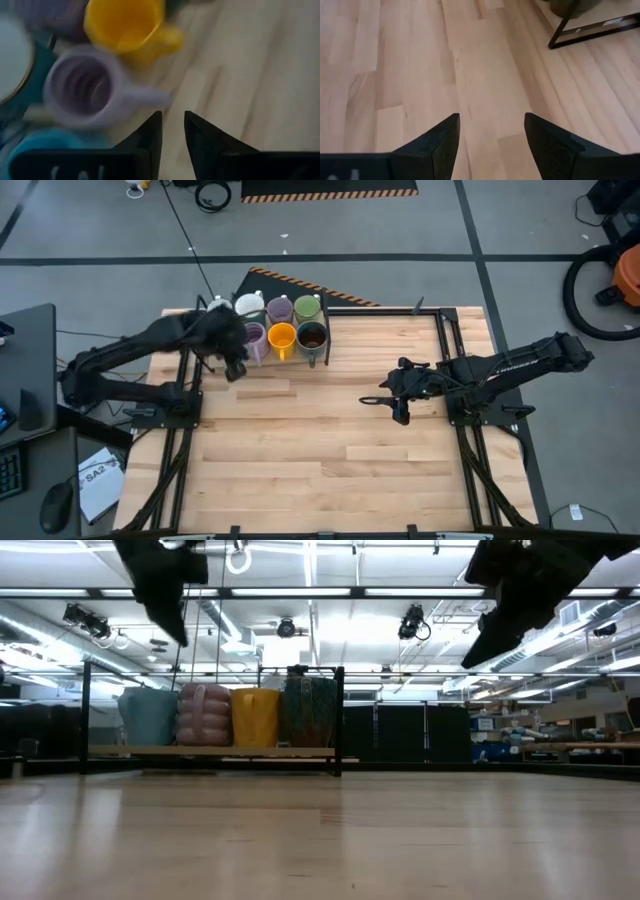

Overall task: Place coffee mugs
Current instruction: Return to Home Position

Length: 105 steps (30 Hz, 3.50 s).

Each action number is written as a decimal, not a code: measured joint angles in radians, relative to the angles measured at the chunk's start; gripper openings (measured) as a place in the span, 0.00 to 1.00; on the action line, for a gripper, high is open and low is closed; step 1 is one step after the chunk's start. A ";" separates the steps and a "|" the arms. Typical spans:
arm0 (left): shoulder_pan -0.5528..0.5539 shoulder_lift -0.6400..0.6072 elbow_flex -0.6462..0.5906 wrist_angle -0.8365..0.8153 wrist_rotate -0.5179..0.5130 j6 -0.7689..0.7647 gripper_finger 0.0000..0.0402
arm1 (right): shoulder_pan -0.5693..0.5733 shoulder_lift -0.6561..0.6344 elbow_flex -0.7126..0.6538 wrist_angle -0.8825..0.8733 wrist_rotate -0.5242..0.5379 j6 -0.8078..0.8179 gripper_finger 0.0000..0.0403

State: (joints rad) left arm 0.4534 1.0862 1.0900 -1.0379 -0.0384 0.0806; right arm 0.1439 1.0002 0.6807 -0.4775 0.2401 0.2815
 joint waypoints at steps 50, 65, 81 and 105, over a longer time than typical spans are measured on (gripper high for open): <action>-0.374 -0.768 -1.003 1.207 0.035 -0.148 0.18 | -0.216 -1.001 -0.516 0.498 0.037 -0.144 0.57; -0.374 -0.799 -1.021 1.202 -0.046 -0.148 0.16 | -0.214 -0.985 -0.588 0.564 0.153 0.005 0.57; -0.374 -0.799 -1.021 1.201 -0.046 -0.148 0.16 | -0.214 -0.986 -0.588 0.567 0.151 0.004 0.57; -0.374 -0.799 -1.021 1.201 -0.046 -0.147 0.16 | -0.214 -0.986 -0.588 0.567 0.151 0.004 0.57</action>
State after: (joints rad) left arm 0.0792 0.2874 0.0692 0.1627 -0.0845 -0.0664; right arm -0.0704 0.0143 0.0929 0.0898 0.3916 0.2857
